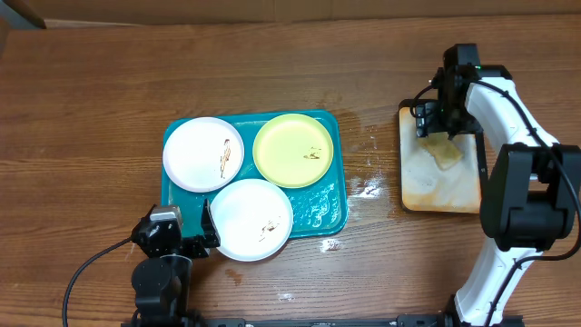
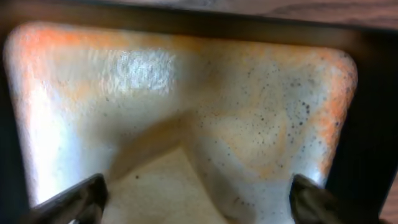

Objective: Clean dirty plates on tray and stack at the side

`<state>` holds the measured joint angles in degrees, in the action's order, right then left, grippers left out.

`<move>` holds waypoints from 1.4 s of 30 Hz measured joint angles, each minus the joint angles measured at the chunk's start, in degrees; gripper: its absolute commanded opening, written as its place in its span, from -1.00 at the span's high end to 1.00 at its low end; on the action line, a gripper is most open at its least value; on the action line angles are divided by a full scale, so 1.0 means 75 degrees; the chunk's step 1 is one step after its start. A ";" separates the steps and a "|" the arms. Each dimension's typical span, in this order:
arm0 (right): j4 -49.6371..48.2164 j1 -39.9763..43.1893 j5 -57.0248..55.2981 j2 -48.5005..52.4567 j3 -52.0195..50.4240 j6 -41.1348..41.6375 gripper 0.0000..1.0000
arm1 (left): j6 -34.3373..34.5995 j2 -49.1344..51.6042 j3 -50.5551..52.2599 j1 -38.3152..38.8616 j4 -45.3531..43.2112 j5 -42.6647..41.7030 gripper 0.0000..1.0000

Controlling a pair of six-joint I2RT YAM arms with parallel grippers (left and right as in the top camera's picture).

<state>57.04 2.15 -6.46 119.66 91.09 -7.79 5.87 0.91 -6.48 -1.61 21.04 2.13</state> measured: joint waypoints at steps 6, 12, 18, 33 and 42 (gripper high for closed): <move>0.0128 0.0134 0.0568 0.0000 0.0000 -0.0653 -1.00 | 0.0000 0.0000 0.0000 0.0000 0.0000 0.0000 -1.00; 0.0108 0.0143 0.1061 0.0000 0.0000 -0.0968 -1.00 | 0.0000 0.0000 0.0000 0.0000 0.0000 -0.0003 -1.00; 0.0143 0.0099 0.1524 0.0000 0.0000 -0.1160 -1.00 | 0.0000 0.0000 0.0000 0.0000 0.0000 0.0000 -1.00; 0.0629 0.0146 0.2608 0.0000 0.0000 -0.2428 -1.00 | 0.0000 0.0000 0.0000 0.0000 0.0000 -0.0003 -1.00; 0.0600 0.0691 0.2057 0.0000 0.0000 -0.2159 -1.00 | 0.0000 0.0000 0.0003 0.0000 0.0000 -0.0003 -1.00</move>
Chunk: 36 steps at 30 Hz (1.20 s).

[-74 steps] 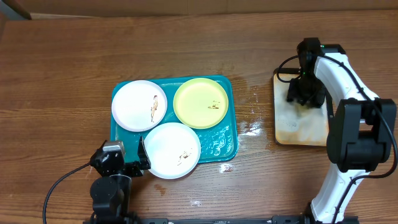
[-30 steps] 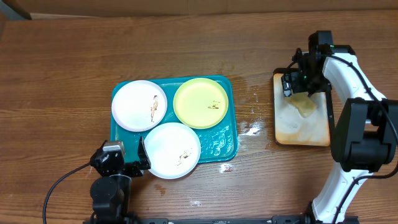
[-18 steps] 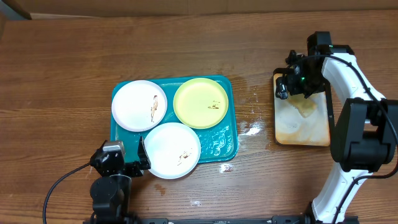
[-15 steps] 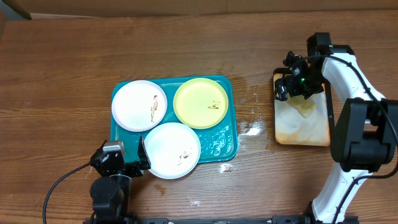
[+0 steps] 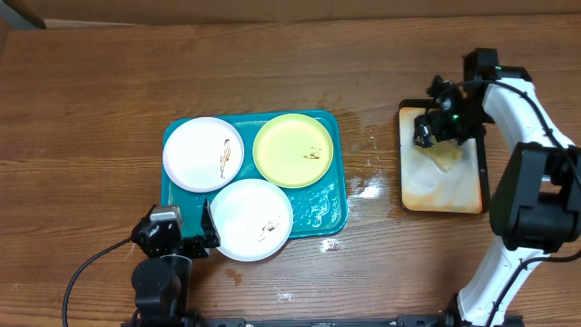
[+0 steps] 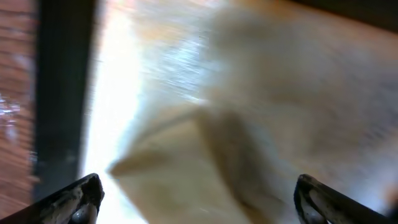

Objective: Clean dirty plates on tray and stack at the side

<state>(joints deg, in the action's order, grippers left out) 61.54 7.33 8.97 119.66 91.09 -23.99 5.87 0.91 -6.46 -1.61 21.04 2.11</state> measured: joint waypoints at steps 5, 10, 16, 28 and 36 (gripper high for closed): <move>0.0009 0.0286 -0.0119 0.0000 0.0000 0.0058 -1.00 | 0.0000 0.0000 -0.0003 0.0000 0.0000 0.0003 -1.00; 0.0012 0.0391 -0.0143 0.0000 0.0000 0.0052 -0.89 | 0.0000 0.0000 -0.0003 0.0000 0.0000 0.0003 -1.00; 0.0280 0.0388 0.0321 0.0000 0.0000 -0.0417 -0.51 | 0.0000 0.0000 -0.0003 0.0000 0.0000 0.0000 -1.00; 0.0495 0.0391 0.0985 0.0000 0.0000 -0.0781 -0.64 | 0.0000 0.0000 -0.0003 0.0000 0.0000 0.0003 -0.99; 0.0487 0.0391 0.0927 0.0000 0.0000 -0.0670 -0.61 | 0.0000 0.0000 -0.0003 0.0000 0.0000 0.0003 -0.99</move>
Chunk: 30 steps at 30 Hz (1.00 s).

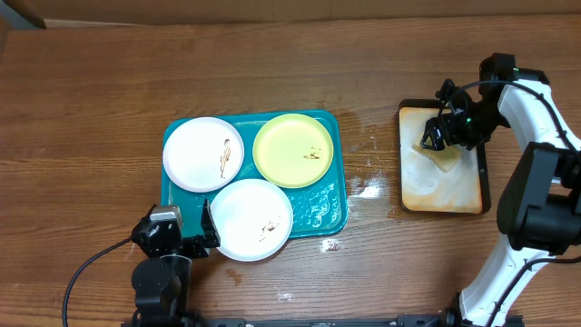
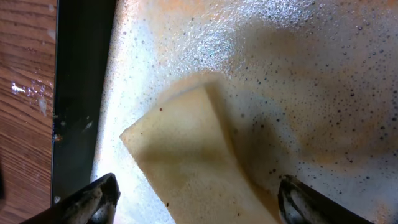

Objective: Clean dirty plates on tray and stack at the side

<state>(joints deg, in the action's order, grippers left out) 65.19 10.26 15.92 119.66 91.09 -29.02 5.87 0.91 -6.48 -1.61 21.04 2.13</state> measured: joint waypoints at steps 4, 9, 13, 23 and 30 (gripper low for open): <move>-0.0006 0.0000 -0.0096 0.0000 0.0000 0.0038 -0.62 | 0.0000 0.0000 0.0000 0.0000 0.0000 0.0000 -1.00; -0.0038 0.0015 -0.0224 0.0000 0.0000 0.0044 -0.68 | 0.0000 0.0000 0.0000 0.0000 0.0000 -0.0003 -1.00; -0.0128 0.0015 -0.0291 0.0000 0.0000 0.0061 -0.67 | 0.0000 0.0000 0.0000 0.0000 0.0000 0.0000 -1.00; -0.0350 0.0015 -0.0440 0.0000 -0.0131 0.0061 -0.65 | 0.0000 0.0000 0.0000 0.0000 0.0000 0.0000 -0.99; -0.0347 0.0012 -0.0449 0.0000 -0.0160 0.0079 -0.04 | 0.0000 0.0000 0.0000 0.0000 0.0000 0.0000 -1.00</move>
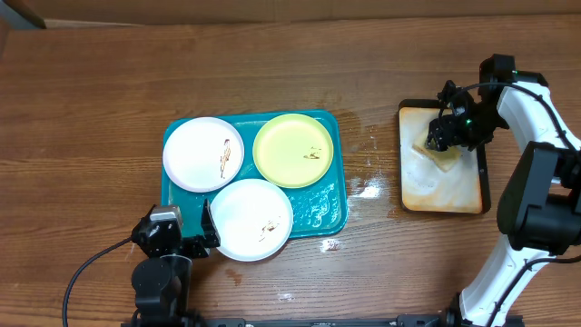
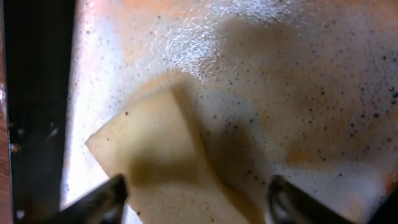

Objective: Clean dirty plates on tray and stack at the side

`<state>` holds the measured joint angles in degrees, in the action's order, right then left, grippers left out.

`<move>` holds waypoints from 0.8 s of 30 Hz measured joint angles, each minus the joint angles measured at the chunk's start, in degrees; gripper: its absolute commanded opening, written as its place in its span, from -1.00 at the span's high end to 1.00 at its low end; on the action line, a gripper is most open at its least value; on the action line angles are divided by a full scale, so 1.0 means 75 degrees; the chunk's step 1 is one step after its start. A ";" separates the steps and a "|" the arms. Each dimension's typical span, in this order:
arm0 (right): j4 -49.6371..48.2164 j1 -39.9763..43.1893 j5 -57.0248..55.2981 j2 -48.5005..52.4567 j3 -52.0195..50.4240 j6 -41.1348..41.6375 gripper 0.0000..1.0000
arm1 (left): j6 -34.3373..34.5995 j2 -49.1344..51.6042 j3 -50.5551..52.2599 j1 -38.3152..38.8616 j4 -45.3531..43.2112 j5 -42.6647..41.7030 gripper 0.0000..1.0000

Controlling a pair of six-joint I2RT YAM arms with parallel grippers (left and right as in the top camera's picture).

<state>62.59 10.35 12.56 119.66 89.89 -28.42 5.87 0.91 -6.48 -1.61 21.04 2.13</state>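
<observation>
Three dirty plates lie on the teal tray (image 1: 329,211): a white plate (image 1: 202,153) at the left, a yellow plate (image 1: 292,150) at the back right, a white plate (image 1: 251,219) at the front. A tan sponge (image 2: 158,158) lies in the soapy black-rimmed pan (image 1: 440,186) at the right. My right gripper (image 2: 196,199) is open low over the sponge (image 1: 443,156), one fingertip on each side of it. My left gripper (image 1: 207,234) rests at the tray's front left corner; its jaws cannot be made out.
Water spots and a small scrap (image 1: 332,244) lie on the wooden table between tray and pan. A cardboard box corner (image 1: 20,11) shows at the far left back.
My right gripper has come lower over the sponge, which now fills more of the wrist view, and its fingertips stand a little closer together. Plates and left arm are unchanged.
My right gripper was open over the pan's far end with the sponge at the frame's bottom. Then it had turned and shifted, then stood open straddling the sponge. Now it is lower on the sponge. The plates and left arm stayed put throughout.
</observation>
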 measured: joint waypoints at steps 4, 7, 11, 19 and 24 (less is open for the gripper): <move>-0.0003 0.0000 0.0015 0.0000 0.0000 0.0111 0.00 | 0.0000 0.0000 0.0000 0.0000 0.0000 -0.0003 -1.00; -0.0003 0.0000 0.0012 0.0000 0.0000 0.0163 0.09 | 0.0000 0.0000 0.0000 0.0000 0.0000 0.0000 -1.00; -0.0087 0.0000 0.0012 0.0000 -0.0058 0.0236 0.49 | 0.0000 0.0000 0.0000 0.0000 0.0000 0.0000 -0.99; -0.0423 0.0003 0.0006 0.0000 -0.0425 0.0533 0.92 | 0.0000 0.0000 0.0000 0.0000 0.0000 0.0000 -1.00; -0.0650 0.0009 -0.0073 0.0000 -0.0469 0.1064 0.92 | 0.0000 0.0000 0.0000 0.0000 0.0000 0.0000 -0.99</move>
<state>57.71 10.41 12.01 119.66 86.37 -20.45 5.87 0.91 -6.48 -1.61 21.04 2.13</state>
